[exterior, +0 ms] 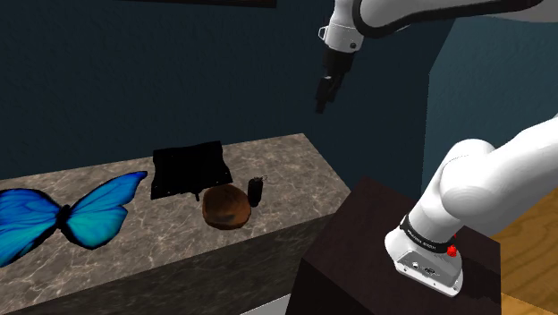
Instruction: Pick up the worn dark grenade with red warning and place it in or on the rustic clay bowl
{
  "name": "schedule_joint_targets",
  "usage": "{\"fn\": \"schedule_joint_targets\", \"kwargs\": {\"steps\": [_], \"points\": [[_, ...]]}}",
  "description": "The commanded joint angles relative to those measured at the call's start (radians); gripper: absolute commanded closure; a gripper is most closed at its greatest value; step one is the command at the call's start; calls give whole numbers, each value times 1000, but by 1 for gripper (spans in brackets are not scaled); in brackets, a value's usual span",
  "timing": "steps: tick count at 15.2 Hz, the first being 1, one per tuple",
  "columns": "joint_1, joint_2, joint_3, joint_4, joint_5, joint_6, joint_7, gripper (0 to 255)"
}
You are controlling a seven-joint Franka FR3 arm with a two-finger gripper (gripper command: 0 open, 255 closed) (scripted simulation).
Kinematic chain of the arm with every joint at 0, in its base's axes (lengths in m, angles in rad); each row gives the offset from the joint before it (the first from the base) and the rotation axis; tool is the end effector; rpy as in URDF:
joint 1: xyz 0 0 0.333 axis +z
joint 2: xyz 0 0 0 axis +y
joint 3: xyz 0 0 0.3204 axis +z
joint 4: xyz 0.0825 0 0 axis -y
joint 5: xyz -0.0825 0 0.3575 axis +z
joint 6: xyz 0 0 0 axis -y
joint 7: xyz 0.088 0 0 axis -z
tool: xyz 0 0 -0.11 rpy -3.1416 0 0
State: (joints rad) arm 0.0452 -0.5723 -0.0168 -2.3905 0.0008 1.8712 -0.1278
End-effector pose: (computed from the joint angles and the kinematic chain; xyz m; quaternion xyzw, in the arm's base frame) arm 0.3563 0.0093 0.5343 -0.9965 -0.0791 -0.0267 0.0036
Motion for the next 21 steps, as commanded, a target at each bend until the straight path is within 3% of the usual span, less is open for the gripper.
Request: {"fn": "schedule_joint_targets", "kwargs": {"steps": [1, 11, 21], "points": [[10, 59, 2, -14, 5, 66, -13, 0], [54, 397, 13, 16, 33, 330, -89, 0], [86, 772, 43, 164, 55, 514, -160, 0]]}}
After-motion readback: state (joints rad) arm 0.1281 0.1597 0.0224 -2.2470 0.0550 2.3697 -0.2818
